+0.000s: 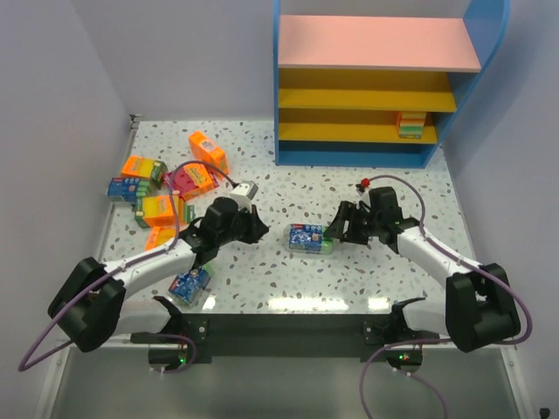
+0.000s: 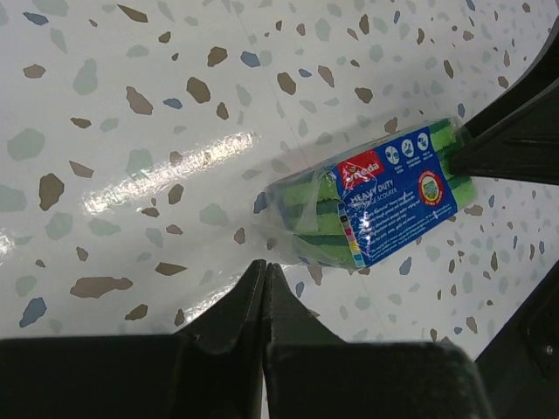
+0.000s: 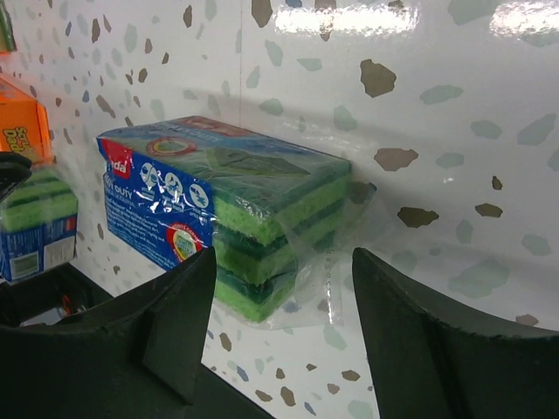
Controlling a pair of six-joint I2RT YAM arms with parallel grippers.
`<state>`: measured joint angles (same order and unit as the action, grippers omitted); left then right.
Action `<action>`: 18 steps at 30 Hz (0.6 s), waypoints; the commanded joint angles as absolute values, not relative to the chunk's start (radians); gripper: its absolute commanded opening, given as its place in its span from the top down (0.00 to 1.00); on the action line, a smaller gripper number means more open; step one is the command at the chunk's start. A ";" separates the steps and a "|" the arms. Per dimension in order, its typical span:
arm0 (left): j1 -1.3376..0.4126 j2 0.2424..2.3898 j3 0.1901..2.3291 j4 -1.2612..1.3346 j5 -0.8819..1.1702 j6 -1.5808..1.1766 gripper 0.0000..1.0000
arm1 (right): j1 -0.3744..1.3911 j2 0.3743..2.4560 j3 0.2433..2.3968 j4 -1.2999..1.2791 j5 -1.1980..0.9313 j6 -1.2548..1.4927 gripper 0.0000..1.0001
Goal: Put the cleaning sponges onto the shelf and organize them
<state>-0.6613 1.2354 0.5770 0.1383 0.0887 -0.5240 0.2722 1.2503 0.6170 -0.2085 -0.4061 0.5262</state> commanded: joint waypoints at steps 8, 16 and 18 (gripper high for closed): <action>-0.664 1.459 0.672 0.412 0.250 -0.574 1.00 | 0.301 1.298 0.597 -0.058 -0.399 0.566 0.42; -0.701 1.585 0.687 0.531 0.322 -0.626 1.00 | 0.302 1.327 0.583 -0.022 -0.439 0.581 0.51; -0.709 1.598 0.683 0.561 0.339 -0.644 1.00 | 0.302 1.338 0.578 -0.006 -0.457 0.584 0.53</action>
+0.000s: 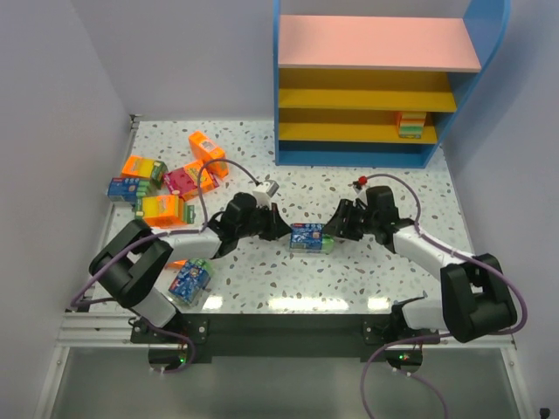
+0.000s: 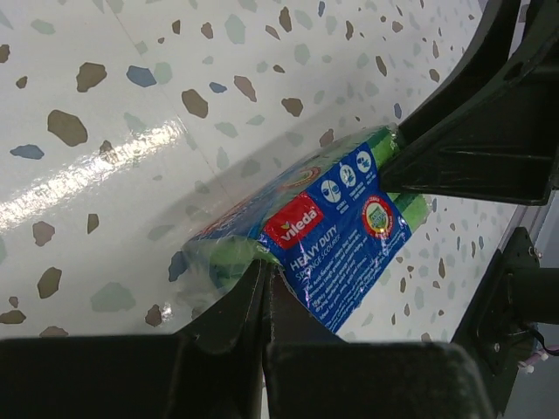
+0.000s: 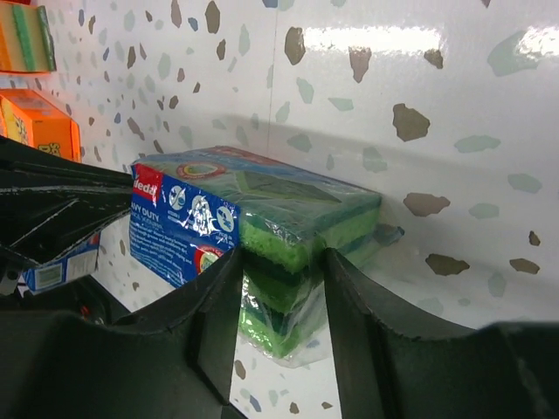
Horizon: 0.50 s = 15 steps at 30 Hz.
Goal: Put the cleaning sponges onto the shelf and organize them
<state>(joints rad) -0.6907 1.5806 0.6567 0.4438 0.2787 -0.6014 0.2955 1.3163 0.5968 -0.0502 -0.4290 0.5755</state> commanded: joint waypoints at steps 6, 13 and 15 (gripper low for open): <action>-0.732 1.628 0.681 0.586 0.353 -0.658 1.00 | 0.302 1.373 0.572 0.041 -0.534 0.612 0.82; -0.735 1.594 0.681 0.552 0.324 -0.637 1.00 | 0.295 1.367 0.572 0.048 -0.554 0.656 1.00; -0.733 1.547 0.689 0.482 0.263 -0.617 1.00 | 0.273 1.348 0.568 0.034 -0.535 0.678 1.00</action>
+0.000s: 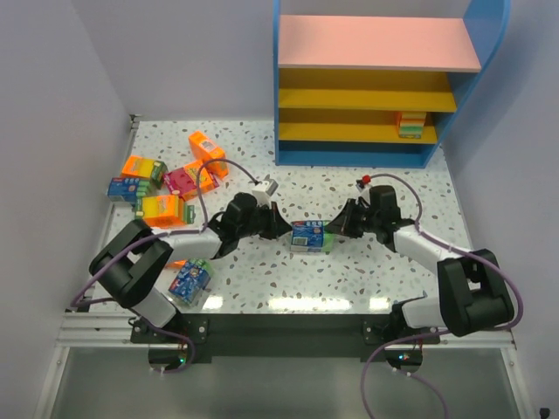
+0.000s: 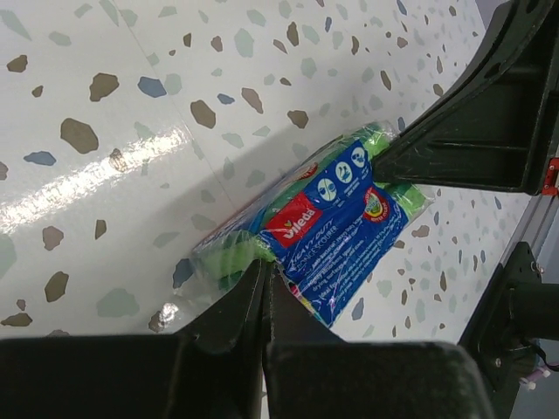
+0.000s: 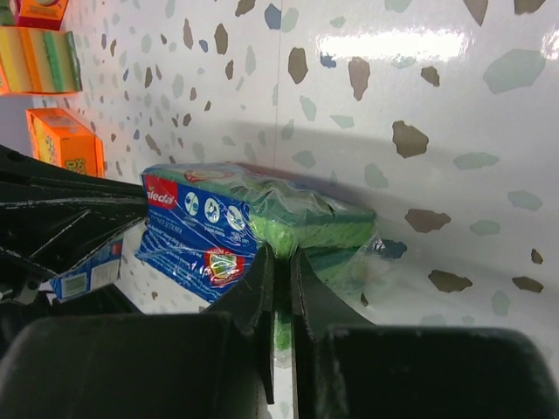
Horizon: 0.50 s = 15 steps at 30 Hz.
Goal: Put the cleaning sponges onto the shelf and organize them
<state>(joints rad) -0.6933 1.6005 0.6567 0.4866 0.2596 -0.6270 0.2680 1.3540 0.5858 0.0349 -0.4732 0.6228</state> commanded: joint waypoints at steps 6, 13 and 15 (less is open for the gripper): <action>-0.715 1.360 0.735 0.180 -0.061 -0.552 0.69 | 0.108 1.229 0.561 -0.052 -0.557 0.671 1.00; -0.637 1.194 0.752 0.014 -0.212 -0.578 0.28 | 0.002 1.132 0.601 -0.153 -0.456 0.692 1.00; -0.623 1.143 0.741 0.003 -0.224 -0.581 0.26 | -0.050 1.103 0.586 -0.114 -0.425 0.759 1.00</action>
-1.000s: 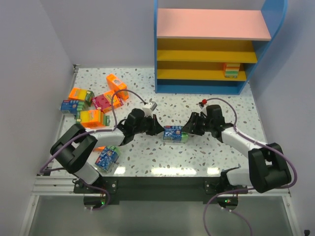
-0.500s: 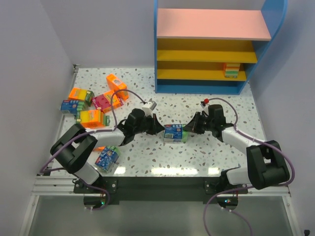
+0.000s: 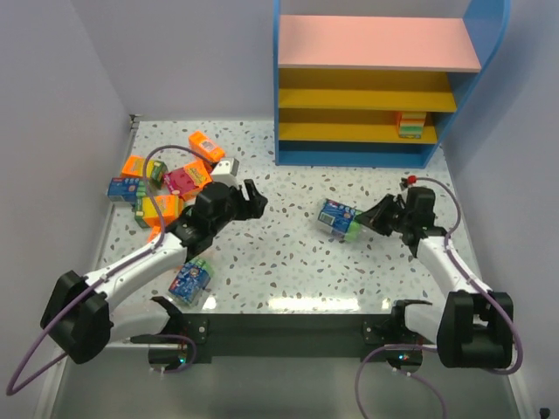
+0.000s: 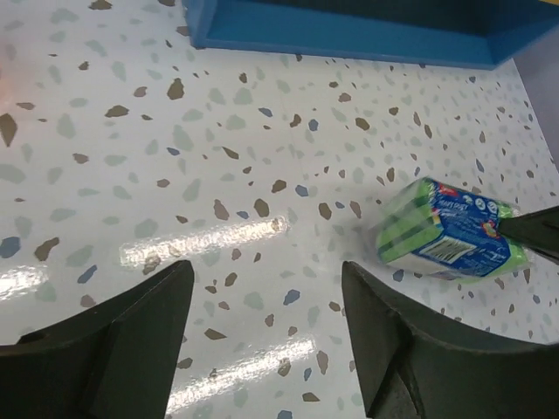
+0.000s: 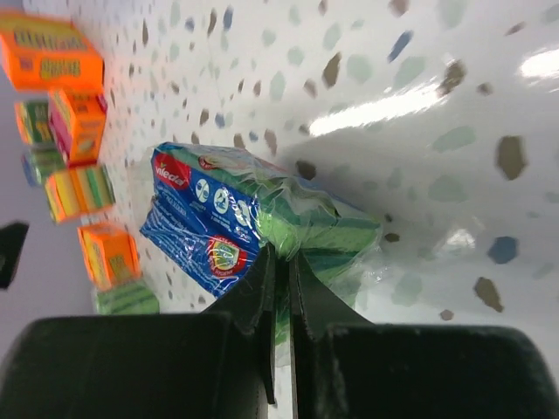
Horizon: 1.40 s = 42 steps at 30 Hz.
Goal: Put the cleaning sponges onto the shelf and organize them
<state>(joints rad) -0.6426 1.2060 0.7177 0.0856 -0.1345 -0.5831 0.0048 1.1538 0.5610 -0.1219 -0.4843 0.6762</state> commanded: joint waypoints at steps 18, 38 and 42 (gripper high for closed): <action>-0.589 0.874 0.634 -0.149 -0.236 -0.603 0.20 | -0.153 1.238 0.587 0.236 0.190 1.146 1.00; -0.588 0.807 0.626 -0.218 -0.225 -0.615 0.19 | -0.150 1.647 0.879 0.433 0.411 1.218 1.00; -0.588 0.808 0.637 -0.233 -0.225 -0.618 0.19 | -0.150 1.738 0.997 0.411 0.414 1.221 1.00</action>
